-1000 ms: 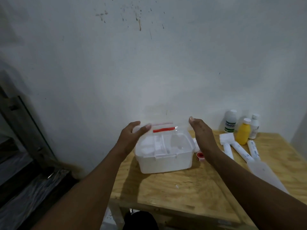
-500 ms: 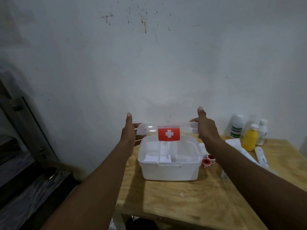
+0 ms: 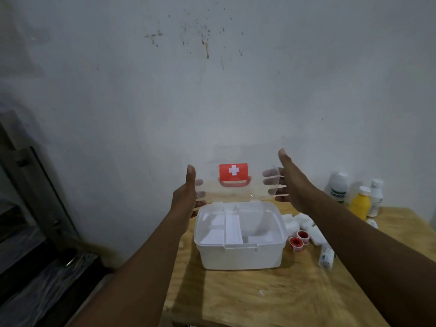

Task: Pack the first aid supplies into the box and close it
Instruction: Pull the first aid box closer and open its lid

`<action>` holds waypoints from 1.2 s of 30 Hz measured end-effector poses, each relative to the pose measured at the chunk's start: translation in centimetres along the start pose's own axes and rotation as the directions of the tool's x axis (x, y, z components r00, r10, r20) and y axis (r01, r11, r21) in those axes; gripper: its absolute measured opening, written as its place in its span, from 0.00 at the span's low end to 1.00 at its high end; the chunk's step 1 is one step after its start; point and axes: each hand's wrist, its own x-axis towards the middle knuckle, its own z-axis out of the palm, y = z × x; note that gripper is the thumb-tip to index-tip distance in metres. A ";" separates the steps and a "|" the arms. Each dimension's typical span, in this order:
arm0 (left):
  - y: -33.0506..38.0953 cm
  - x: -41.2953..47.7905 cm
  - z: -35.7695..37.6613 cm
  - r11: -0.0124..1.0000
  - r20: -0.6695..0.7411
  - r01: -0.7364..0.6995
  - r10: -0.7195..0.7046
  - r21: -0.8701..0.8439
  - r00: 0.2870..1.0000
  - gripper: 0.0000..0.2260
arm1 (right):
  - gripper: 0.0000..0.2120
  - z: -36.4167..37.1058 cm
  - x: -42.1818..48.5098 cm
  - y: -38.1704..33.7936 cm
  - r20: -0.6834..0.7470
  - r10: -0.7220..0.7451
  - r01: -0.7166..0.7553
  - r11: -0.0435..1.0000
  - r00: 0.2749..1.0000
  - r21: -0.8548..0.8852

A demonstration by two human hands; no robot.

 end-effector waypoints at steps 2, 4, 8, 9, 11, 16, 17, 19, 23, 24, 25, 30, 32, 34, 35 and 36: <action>0.1 0.4 0.2 0.999 -0.015 -0.008 0.008 0.035 1.000 0.42 | 0.37 -0.2 0.1 1.3 0.043 -0.078 0.080 0.996 0.996 -0.031; 0.0 0.7 0.3 0.998 -0.016 -0.014 0.015 0.062 1.000 0.41 | 0.39 -0.2 0.1 2.1 0.028 -0.128 0.129 0.991 0.991 -0.031; -0.4 1.3 0.3 0.996 -0.044 -0.028 0.031 0.083 0.999 0.36 | 0.43 0.3 0.5 2.8 -0.020 -0.180 0.180 0.983 0.983 -0.019; -0.6 1.4 0.3 0.996 -0.053 -0.025 0.030 0.088 0.998 0.35 | 0.41 0.5 0.7 3.1 -0.032 -0.195 0.195 0.981 0.980 -0.024; -1.0 2.0 0.5 0.996 -0.065 -0.012 0.018 0.091 0.998 0.33 | 0.33 0.8 1.2 3.8 -0.071 -0.226 0.225 0.974 0.972 -0.022; -2.5 3.4 0.4 0.989 -0.026 0.037 -0.034 0.146 0.999 0.18 | 0.20 1.0 2.4 5.2 -0.136 -0.191 0.193 0.981 0.972 0.003; -2.9 3.7 0.3 0.987 -0.025 0.065 -0.062 0.144 0.998 0.16 | 0.18 1.0 2.5 5.5 -0.141 -0.164 0.168 0.986 0.976 0.018; -3.5 4.1 -0.1 0.979 -0.033 0.135 -0.132 0.152 0.991 0.14 | 0.13 1.1 2.9 6.0 -0.145 -0.110 0.119 0.991 0.983 0.060; -4.4 4.7 -0.5 0.955 -0.032 0.230 -0.228 0.186 0.973 0.15 | 0.09 1.2 3.7 7.1 -0.157 -0.038 0.040 0.999 0.987 0.007; -4.5 4.7 -0.5 0.949 -0.037 0.241 -0.238 0.203 0.970 0.16 | 0.11 1.2 3.8 7.2 -0.172 -0.029 0.025 0.999 0.985 -0.025; -4.6 4.6 -0.6 0.942 -0.037 0.256 -0.254 0.219 0.966 0.16 | 0.11 1.2 3.7 7.2 -0.182 -0.017 0.006 0.998 0.983 -0.060; -4.9 3.9 -1.1 0.923 -0.012 0.282 -0.289 0.264 0.957 0.19 | 0.11 1.5 2.7 6.4 -0.176 0.058 -0.091 0.978 0.983 -0.186; -5.0 3.6 -1.4 0.927 -0.002 0.279 -0.287 0.249 0.958 0.19 | 0.16 1.3 2.1 6.1 -0.187 0.046 -0.094 0.962 0.981 -0.255; -5.2 3.0 -1.6 0.943 0.005 0.264 -0.271 0.200 0.963 0.20 | 0.17 1.0 1.3 5.9 -0.193 -0.021 -0.048 0.936 0.981 -0.350; -5.4 2.6 -1.6 0.952 -0.002 0.249 -0.252 0.177 0.968 0.21 | 0.17 0.9 0.7 5.8 -0.189 -0.064 -0.016 0.918 0.980 -0.395; -5.8 2.1 -1.7 0.961 -0.019 0.228 -0.228 0.155 0.974 0.22 | 0.17 0.8 0.1 5.9 -0.187 -0.114 0.020 0.898 0.976 -0.440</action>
